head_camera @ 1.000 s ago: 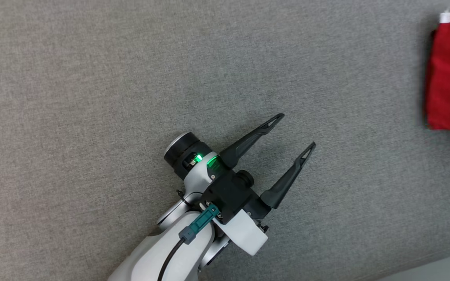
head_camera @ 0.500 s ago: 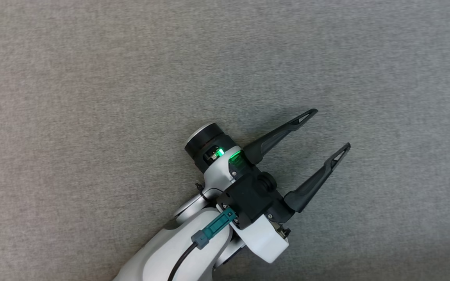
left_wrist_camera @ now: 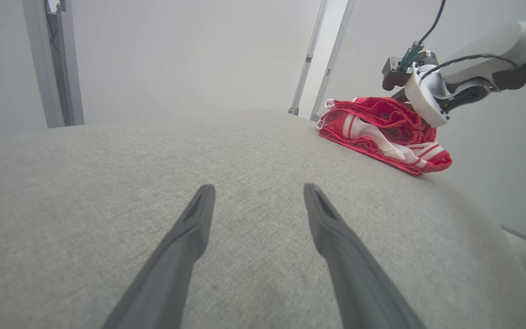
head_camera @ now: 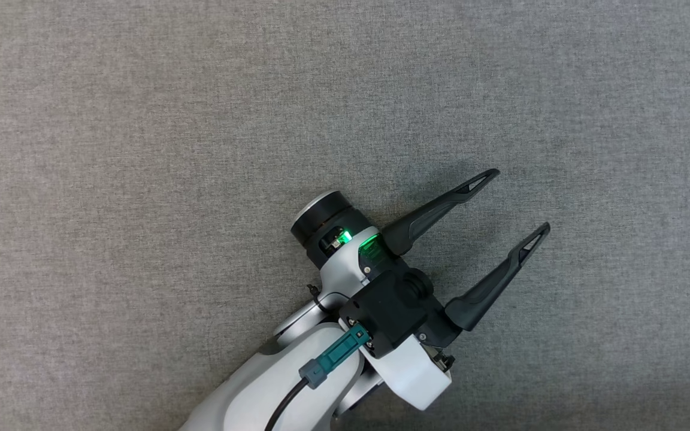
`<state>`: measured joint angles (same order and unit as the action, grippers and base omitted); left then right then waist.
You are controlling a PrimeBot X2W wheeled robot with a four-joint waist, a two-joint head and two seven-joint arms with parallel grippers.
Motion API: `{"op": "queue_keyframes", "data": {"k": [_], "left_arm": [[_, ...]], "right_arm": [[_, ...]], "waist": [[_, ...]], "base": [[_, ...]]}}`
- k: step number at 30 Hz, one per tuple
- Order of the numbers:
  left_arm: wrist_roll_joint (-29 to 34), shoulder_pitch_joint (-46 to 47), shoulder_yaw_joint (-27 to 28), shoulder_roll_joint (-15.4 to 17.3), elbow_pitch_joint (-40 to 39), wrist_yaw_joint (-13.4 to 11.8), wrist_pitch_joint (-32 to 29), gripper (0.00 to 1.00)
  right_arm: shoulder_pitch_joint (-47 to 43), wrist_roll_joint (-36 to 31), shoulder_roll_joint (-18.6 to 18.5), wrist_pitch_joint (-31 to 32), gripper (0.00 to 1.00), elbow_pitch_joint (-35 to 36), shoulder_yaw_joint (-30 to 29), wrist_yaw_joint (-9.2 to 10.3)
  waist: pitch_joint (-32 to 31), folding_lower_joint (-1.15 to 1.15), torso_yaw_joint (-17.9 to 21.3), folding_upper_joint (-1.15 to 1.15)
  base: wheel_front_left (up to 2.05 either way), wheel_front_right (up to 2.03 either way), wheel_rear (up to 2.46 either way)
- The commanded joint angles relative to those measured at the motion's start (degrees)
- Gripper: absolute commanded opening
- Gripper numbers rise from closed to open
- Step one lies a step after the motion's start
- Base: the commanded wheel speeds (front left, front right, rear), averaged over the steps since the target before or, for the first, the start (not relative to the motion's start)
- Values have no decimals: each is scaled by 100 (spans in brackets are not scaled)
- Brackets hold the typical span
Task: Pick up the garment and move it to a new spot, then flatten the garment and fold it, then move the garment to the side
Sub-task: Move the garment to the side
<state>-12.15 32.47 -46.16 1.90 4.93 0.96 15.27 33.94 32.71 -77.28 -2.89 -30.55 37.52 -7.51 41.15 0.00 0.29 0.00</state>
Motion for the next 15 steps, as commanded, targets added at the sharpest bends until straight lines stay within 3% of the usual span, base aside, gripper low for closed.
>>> {"op": "queue_keyframes", "data": {"k": [1, 15], "left_arm": [[-36, -101, 32, 184, 182, -43, -31, 100], [-67, -264, 112, 120, 157, -24, -21, 100]], "right_arm": [[162, -80, 70, 10, 100, -103, 48, 3], [917, -678, 186, 319, 100, -321, 265, 3]], "waist": [[-36, 0, -16, 0], [-522, 0, 114, 0]], "base": [[0, 0, 0], [0, 0, 0]]}}
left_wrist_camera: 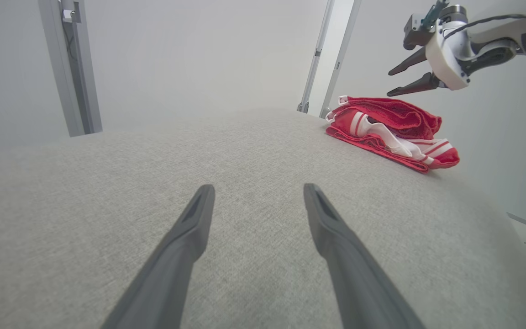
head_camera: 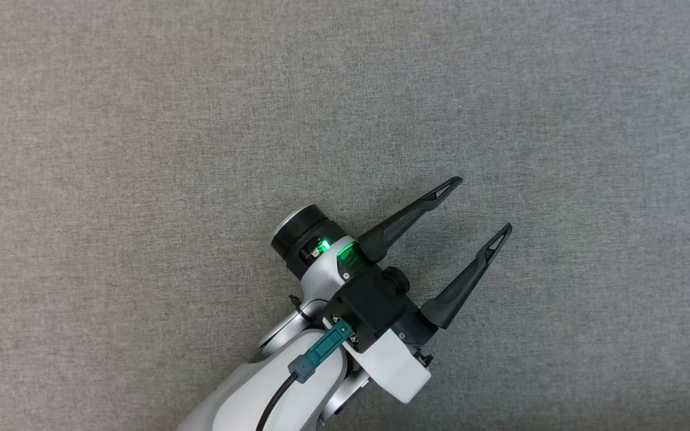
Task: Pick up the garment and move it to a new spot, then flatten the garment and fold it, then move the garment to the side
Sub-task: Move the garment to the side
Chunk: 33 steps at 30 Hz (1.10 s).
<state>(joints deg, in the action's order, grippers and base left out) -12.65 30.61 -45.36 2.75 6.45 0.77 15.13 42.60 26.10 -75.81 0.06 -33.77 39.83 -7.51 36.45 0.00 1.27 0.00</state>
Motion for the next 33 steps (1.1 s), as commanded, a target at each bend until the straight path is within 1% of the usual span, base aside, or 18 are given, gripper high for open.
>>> {"op": "queue_keyframes", "data": {"k": [1, 4, 7, 10, 13, 15, 18, 22, 25, 28, 31, 33], "left_arm": [[-20, -81, 36, 32, -6, -5, -8, 100], [-63, -110, 66, 30, -16, -13, -8, 100], [-72, -254, 99, 32, -10, -31, -8, 100], [-66, -401, 203, 31, 6, -52, -6, 100], [-90, -620, 377, 31, -18, -84, -4, 100], [-77, -739, 534, 32, -37, -93, -4, 100], [-82, -961, 799, 32, -84, -130, -4, 100], [-29, -1253, 1183, 29, -180, -163, -4, 100], [28, -1462, 1495, 30, -273, -190, -4, 100], [-2, -1687, 1853, 32, -460, -257, -4, 100], [-37, -1889, 2281, 32, -733, -397, -4, 100], [-74, -2080, 2529, 28, -847, -478, -5, 100]], "right_arm": [[96, -45, 29, 41, 100, 17, 65, 3], [298, -51, 26, -13, 100, 15, 50, 3], [499, 56, 221, -157, 100, 48, -13, 2], [730, 279, 543, -389, 100, 129, -205, 2], [879, 572, 1015, -681, 100, 283, -422, 3], [900, 646, 1297, -886, 100, 444, -495, 3], [818, 669, 1787, -1180, 100, 701, -580, 2], [521, 633, 2465, -1415, 100, 1002, -854, 2], [166, 474, 2927, -1505, 100, 1190, -1210, 2], [-329, 254, 3471, -1529, 100, 1430, -1697, 2], [-902, -20, 4038, -1534, 100, 1822, -2270, 2], [-1300, -183, 4483, -1532, 100, 2040, -2647, 2]], "waist": [[-82, 0, 14, 0], [-206, 0, 0, 0], [-406, 0, 8, 0], [-662, 0, 60, 0], [-957, 0, 137, 0], [-1148, 0, 183, 0], [-1470, 0, 266, 0], [-1872, 0, 342, 0], [-2140, 0, 366, 0], [-2389, 0, 357, 0], [-2564, 0, 348, 0], [-2659, 0, 345, 0]], "base": [[0, 0, 0], [0, 0, 0], [0, 0, 0], [0, 0, 0], [0, 0, 0], [0, 0, 0], [0, 0, 0], [0, 0, 0], [0, 0, 0], [0, 0, 0], [0, 0, 0], [0, 0, 0]]}}
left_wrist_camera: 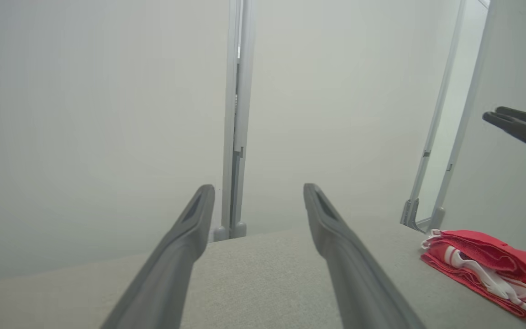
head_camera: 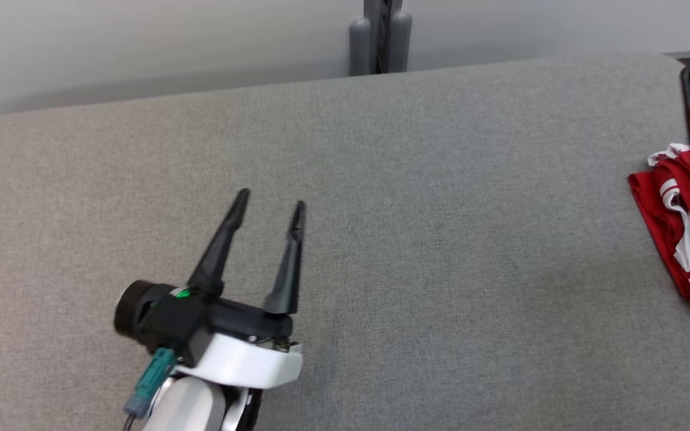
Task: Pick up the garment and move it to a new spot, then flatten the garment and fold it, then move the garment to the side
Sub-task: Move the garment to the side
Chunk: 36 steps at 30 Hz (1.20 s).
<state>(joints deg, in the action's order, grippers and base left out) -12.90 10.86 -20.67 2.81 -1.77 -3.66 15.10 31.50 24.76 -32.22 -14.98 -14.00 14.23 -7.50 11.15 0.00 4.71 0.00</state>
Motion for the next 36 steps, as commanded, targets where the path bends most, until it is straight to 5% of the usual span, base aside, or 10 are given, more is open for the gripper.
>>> {"op": "queue_keyframes", "data": {"k": [1, 10, 18, 36], "left_arm": [[-33, -180, 173, 22, -63, -51, -2, 100], [180, -659, 607, 22, -106, -27, -1, 100], [312, -1040, 847, 23, 44, -379, -1, 100], [118, -1092, 903, 23, 67, -445, -1, 100]], "right_arm": [[-377, -161, 335, -27, 100, 176, -247, 1], [-1612, -1260, 1519, -29, 100, 631, -789, 1], [-2378, -1867, 2323, -30, 100, 716, -935, 1], [-2525, -2048, 2453, -30, 100, 797, -897, 1]], "waist": [[-176, 0, -1, 0], [-534, 0, -93, 0], [-749, 0, -178, 0], [-738, 0, -225, 0]], "base": [[0, 0, 0], [0, 0, 0], [0, 0, 0], [0, 0, 0]]}}
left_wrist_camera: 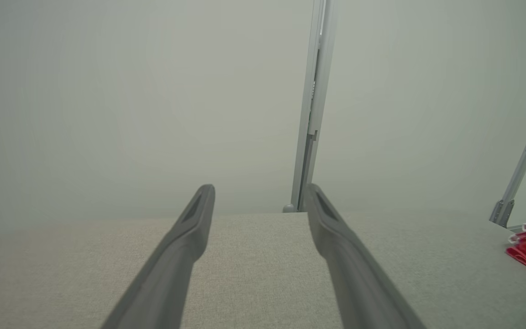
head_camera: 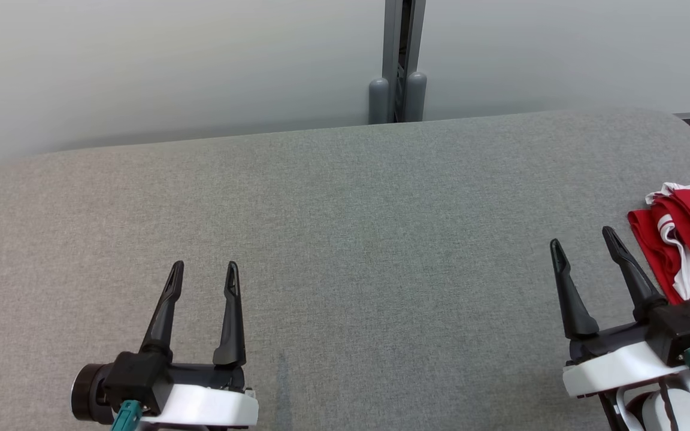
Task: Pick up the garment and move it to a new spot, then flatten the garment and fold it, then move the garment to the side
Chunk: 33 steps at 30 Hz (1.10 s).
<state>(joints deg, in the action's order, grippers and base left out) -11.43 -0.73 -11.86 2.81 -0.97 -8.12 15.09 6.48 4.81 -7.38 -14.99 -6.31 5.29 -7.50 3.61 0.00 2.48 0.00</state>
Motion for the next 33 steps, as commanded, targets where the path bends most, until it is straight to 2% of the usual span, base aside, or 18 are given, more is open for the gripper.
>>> {"op": "queue_keyframes", "data": {"k": [1, 14, 26, 33], "left_arm": [[-26, 74, 15, 23, -16, 3, 0, 100], [-182, 100, -36, 24, 57, -72, 0, 100], [-635, -15, 163, 25, 143, 331, 0, 100], [-758, -62, 227, 24, 168, 442, 0, 100]], "right_arm": [[-20, -54, -30, -29, 100, 27, 3, 1], [-7, -63, -81, -29, 100, -13, 8, 1], [3, -79, -90, -29, 100, -33, 21, 1], [-1, -101, -108, -29, 100, -26, 29, 1]], "waist": [[24, 0, -6, 0], [74, 0, -82, 0], [42, 0, -122, 0], [26, 0, -120, 0]], "base": [[0, 0, 0], [0, 0, 0], [0, 0, 0], [0, 0, 0]]}}
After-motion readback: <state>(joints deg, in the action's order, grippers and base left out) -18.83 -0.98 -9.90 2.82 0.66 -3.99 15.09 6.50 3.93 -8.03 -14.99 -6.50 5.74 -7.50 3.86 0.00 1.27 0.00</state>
